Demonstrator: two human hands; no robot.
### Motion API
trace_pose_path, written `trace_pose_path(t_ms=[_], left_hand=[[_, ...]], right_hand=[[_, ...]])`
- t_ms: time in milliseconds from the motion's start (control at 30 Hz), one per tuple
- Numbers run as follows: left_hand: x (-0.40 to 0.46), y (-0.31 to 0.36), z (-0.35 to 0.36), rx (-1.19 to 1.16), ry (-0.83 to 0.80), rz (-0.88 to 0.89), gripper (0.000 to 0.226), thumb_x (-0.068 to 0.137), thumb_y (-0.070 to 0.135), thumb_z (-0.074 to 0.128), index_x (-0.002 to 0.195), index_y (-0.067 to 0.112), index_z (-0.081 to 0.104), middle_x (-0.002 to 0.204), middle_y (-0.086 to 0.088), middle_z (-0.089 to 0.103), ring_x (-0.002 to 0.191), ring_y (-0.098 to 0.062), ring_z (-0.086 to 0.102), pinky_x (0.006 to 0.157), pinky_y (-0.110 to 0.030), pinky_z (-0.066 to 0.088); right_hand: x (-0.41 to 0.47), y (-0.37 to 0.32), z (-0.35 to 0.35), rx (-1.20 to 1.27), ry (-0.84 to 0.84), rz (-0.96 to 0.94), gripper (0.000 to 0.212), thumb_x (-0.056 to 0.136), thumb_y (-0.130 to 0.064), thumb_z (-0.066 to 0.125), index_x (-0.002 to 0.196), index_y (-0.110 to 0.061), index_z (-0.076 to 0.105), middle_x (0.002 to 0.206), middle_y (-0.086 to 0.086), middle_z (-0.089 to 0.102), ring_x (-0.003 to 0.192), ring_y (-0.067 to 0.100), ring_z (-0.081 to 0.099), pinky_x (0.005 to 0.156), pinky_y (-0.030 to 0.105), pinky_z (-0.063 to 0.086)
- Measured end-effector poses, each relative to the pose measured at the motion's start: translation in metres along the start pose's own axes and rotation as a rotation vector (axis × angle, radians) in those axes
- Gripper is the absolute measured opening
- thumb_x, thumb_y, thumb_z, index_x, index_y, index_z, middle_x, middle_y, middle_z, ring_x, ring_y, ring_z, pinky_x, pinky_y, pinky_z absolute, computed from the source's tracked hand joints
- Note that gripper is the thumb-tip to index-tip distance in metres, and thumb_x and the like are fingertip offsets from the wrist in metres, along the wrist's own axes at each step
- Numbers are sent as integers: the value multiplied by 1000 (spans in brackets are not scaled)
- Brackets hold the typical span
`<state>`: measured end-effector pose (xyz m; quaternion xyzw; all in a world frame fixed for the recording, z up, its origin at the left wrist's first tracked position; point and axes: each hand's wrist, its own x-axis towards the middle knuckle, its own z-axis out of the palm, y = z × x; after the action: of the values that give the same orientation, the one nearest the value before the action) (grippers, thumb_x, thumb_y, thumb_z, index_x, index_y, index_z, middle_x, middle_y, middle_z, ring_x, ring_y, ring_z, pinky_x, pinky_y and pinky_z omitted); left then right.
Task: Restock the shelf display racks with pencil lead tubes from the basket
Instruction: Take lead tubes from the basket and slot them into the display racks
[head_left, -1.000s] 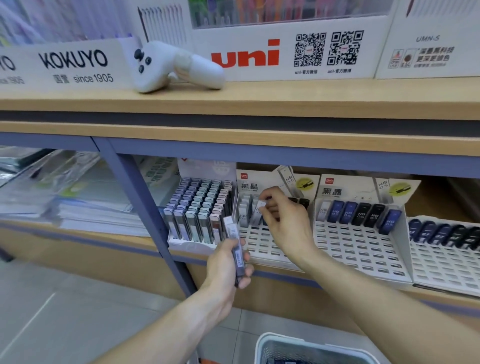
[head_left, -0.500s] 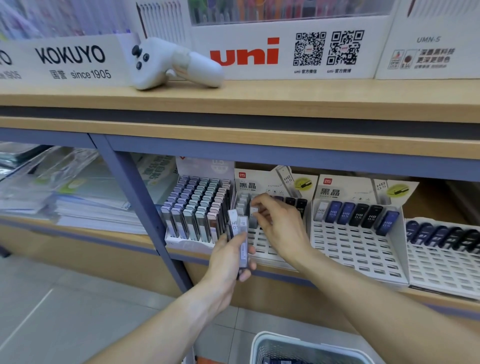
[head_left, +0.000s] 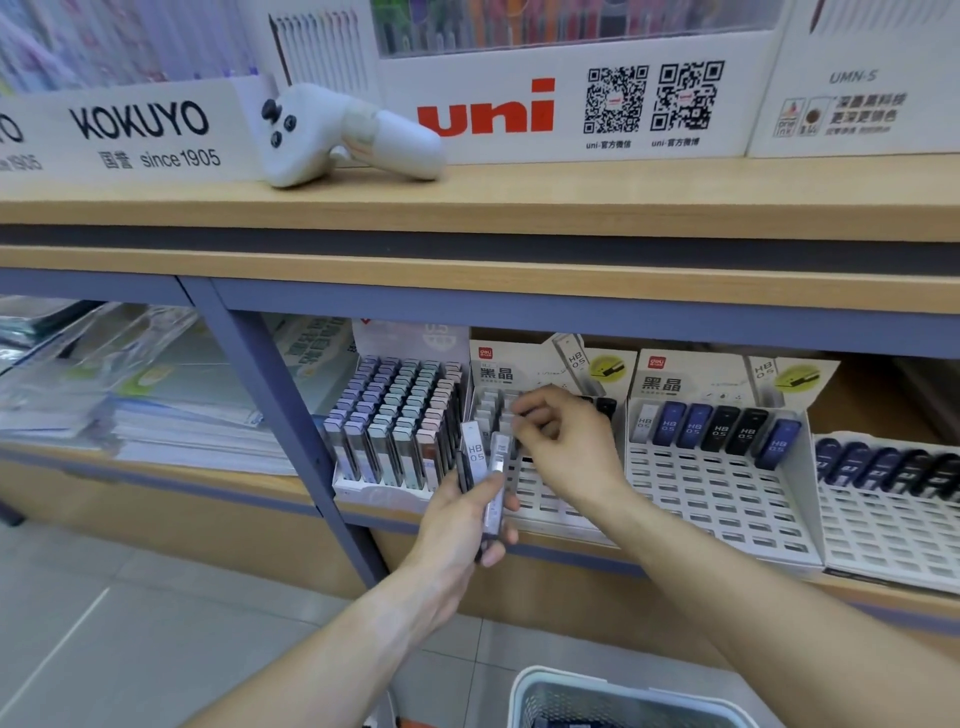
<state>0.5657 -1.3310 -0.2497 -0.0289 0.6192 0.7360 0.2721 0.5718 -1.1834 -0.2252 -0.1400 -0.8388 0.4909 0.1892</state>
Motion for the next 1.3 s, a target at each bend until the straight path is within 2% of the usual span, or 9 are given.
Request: trace_pose_path(t_ms=[67,133,333,433,600,767,933,1033,1300], left_hand=[[1,1,-2,2,-21,3,10,103,15,57,110,9,53,80,-13,62,51,-21,49,40,-25,23],[0,1,-3,-2,-41,-1,11,102,15,58,110,9,54,80,-14,63,52,-21,49,41,-26,22],[-6,4,-4,-114,-65,-42,23,104,16,49,116,-2,57,79,-19,63,50,-23,47,40,-24,21],[-7,6,-6,-136,-46,-49,16,103,13,51,113,1,55,80,-19,63,50,-22,46,40,-24,21],[-7,5,-5,-97,-43,-36,14,96,9,66,107,9,57,81,-14,61,53,-19,48,40,-24,23],[-8,5,-8,-128,31,-77,10,98,13,58,105,6,57,80,-15,55,53,-23,52,40,-25,24],[-5,2,-14,-63,128,-79,26,104,15,41,106,0,62,81,-15,57,48,-21,48,38,-24,24],[-3,-1,-17,4,137,-62,25,105,12,42,114,-1,61,77,-12,61,47,-19,47,38,-24,24],[-3,-1,-22,46,110,-37,20,106,16,50,116,4,63,74,-7,66,47,-14,48,36,-21,24]], right_hand=[[-4,2,0,140,-105,142,16,89,-19,74,101,-29,69,86,-3,73,77,10,70,79,34,60],[-8,5,0,188,-163,208,22,87,-18,77,104,-28,68,89,1,75,79,17,72,83,40,61],[-11,-4,-5,456,-197,272,23,88,3,73,109,-8,70,92,17,76,78,18,73,75,25,61],[-12,-5,-7,531,-168,290,24,85,1,77,107,-7,70,94,17,76,91,27,75,82,31,62],[-16,-3,-3,459,-167,293,33,75,-7,88,105,-12,74,95,18,72,90,28,74,83,38,63],[-14,-4,-5,497,-122,317,23,83,3,79,102,-9,74,87,12,76,81,20,75,73,28,63],[-10,-4,-3,498,62,209,20,85,-2,78,100,-12,70,84,7,77,85,20,75,77,30,62],[-9,-2,2,376,144,90,18,86,-4,78,96,-15,68,85,-2,76,83,8,72,77,22,58],[-12,8,27,90,99,-150,26,88,-3,74,91,-27,64,87,-15,71,85,-1,69,80,18,57]])
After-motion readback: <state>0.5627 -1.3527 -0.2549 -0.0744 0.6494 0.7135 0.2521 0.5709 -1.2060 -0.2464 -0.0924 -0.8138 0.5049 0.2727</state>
